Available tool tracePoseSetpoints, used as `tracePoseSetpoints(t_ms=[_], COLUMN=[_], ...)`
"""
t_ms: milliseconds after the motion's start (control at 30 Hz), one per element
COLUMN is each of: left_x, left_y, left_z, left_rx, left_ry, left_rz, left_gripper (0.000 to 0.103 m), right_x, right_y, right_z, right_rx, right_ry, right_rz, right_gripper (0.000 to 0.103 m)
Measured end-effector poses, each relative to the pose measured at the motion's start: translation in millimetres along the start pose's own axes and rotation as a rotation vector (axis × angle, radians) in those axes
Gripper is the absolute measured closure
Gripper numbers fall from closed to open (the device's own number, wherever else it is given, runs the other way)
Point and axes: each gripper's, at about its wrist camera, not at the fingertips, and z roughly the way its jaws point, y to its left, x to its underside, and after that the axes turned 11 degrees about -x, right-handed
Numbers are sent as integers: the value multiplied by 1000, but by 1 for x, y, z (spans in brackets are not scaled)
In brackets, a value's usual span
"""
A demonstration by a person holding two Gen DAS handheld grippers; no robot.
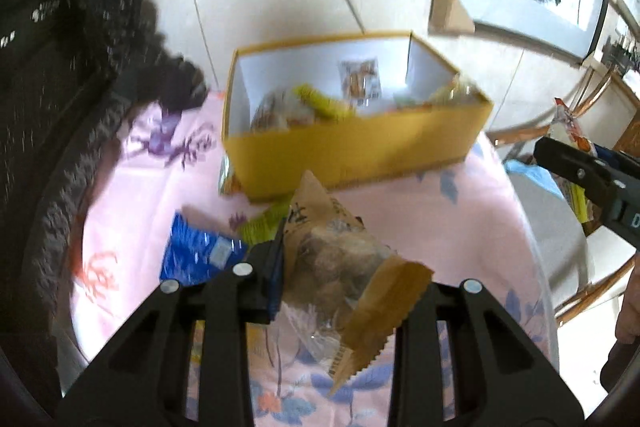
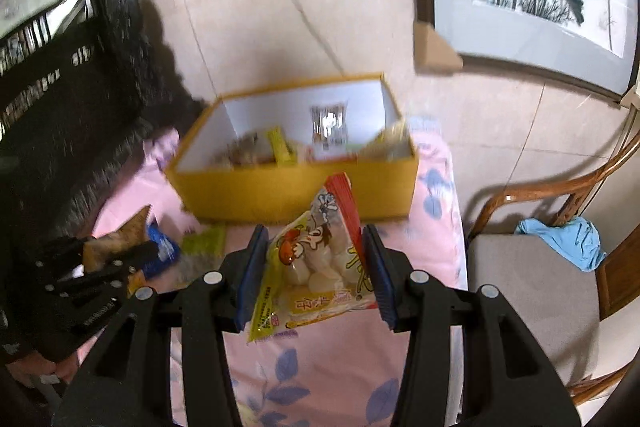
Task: Organize snacks
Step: 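Drop the nut bag and cartoon bag into the yellow box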
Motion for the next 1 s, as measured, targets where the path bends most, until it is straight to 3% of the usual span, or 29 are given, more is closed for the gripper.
tracePoseSetpoints(t_ms=[200, 267, 467, 767, 800, 833, 867, 933, 1000], left_x=[-67, -96, -144, -151, -151, -150, -151, -146, -141], left_y=[-3, -6, -15, -25, -27, -27, -27, -20, -10], left_z=[2, 17, 75, 127, 128, 127, 125, 111, 103], left_rx=[1, -18, 1, 17, -3, -32, -68, -142, -157], left_ry=[-165, -183, -182, -121, -126, -138, -160, -250, -231], left_rz=[-12, -8, -15, 7, 14, 16, 6, -47, -40], left_gripper=[73, 73, 73, 73, 62, 42, 2, 2, 2], right_x=[-56, -82, -133, -138, -139, -139, -140, -139, -133], right_y=[-10, -19, -37, -49, -50, -51, -51, -48, -41], right_z=[-3, 8, 61, 125, 131, 135, 138, 133, 122], right_rx=[19, 6, 37, 74, 74, 72, 77, 105, 122], right_ry=[-133, -158, -140, -47, -26, -4, 15, -2, -6], right_rz=[-38, -28, -63, -91, -105, -116, -128, -163, -208], right_gripper=[54, 54, 54, 53, 49, 27, 2, 1, 1])
